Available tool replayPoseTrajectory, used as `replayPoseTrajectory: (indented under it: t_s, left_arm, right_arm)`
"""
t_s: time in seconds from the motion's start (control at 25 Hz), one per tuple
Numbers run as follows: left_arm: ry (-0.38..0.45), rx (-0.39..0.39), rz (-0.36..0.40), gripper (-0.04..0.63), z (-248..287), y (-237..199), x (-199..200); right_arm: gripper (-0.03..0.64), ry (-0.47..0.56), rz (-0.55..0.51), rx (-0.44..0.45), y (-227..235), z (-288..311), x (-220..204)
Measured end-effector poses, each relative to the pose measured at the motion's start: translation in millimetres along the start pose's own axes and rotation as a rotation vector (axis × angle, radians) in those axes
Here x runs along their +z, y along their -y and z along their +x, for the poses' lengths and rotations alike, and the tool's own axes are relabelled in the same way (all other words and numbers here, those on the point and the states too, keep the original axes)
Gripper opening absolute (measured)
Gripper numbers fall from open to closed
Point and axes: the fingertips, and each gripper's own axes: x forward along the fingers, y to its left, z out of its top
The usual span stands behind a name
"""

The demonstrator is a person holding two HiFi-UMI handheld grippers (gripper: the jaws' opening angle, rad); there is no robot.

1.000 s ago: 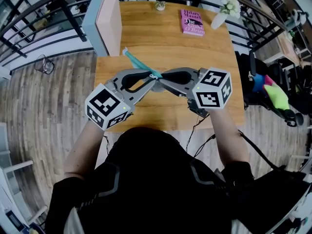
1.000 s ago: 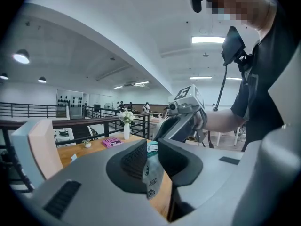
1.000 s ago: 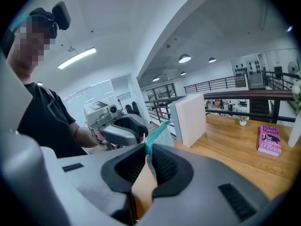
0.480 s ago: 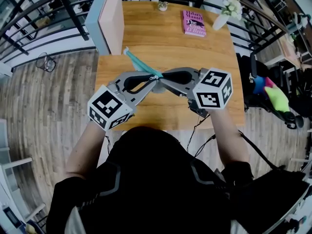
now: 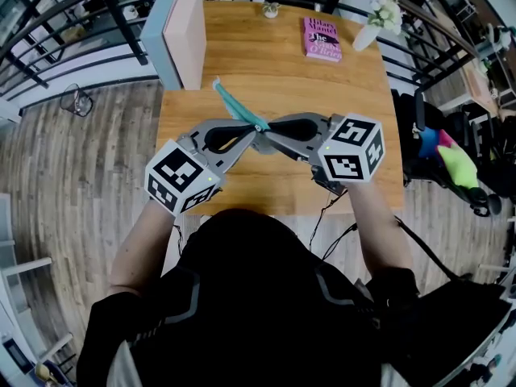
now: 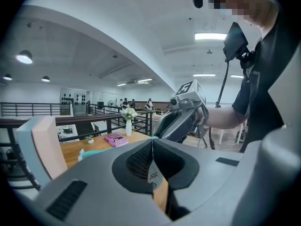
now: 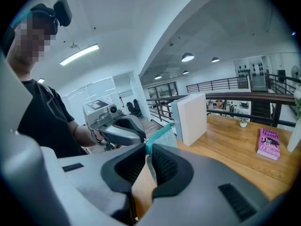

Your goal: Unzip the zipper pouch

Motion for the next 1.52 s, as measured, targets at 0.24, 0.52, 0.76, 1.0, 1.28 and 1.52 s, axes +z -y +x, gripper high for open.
replayPoseTrajectory:
  t_s: [0.24, 0.52, 0.76, 1.0, 1.28, 1.52]
  left_arm:
    - [-0.025, 0.006, -0.02, 0.031, 5, -3, -7]
    - [-0.019, -0.014, -0.055, 0.031, 8, -2, -11]
    - [-0.019, -0.024, -0.1, 0.031, 10, -1, -18]
    - [-0.055, 0.04, -0.117, 0.029, -2, -26, -36]
    - [-0.077, 0.092, -0.125, 0.029, -7, -43, -43]
    - [-0.093, 0.115, -0.13, 0.031, -19, -50, -43]
  right_arm:
    - [0.052, -0.021, 0.002, -0.007, 3, 2, -6]
    - [0.051, -0.049, -0.022, -0.005, 1, 1, -12]
    - [0.051, -0.071, -0.008, -0.004, 1, 2, -20]
    - [0.049, -0.079, 0.036, 0.015, -2, 0, -30]
    - [0.049, -0.085, 0.037, 0.011, -3, 0, -32]
    - [0.051, -0.066, 0.023, 0.006, 1, -7, -30]
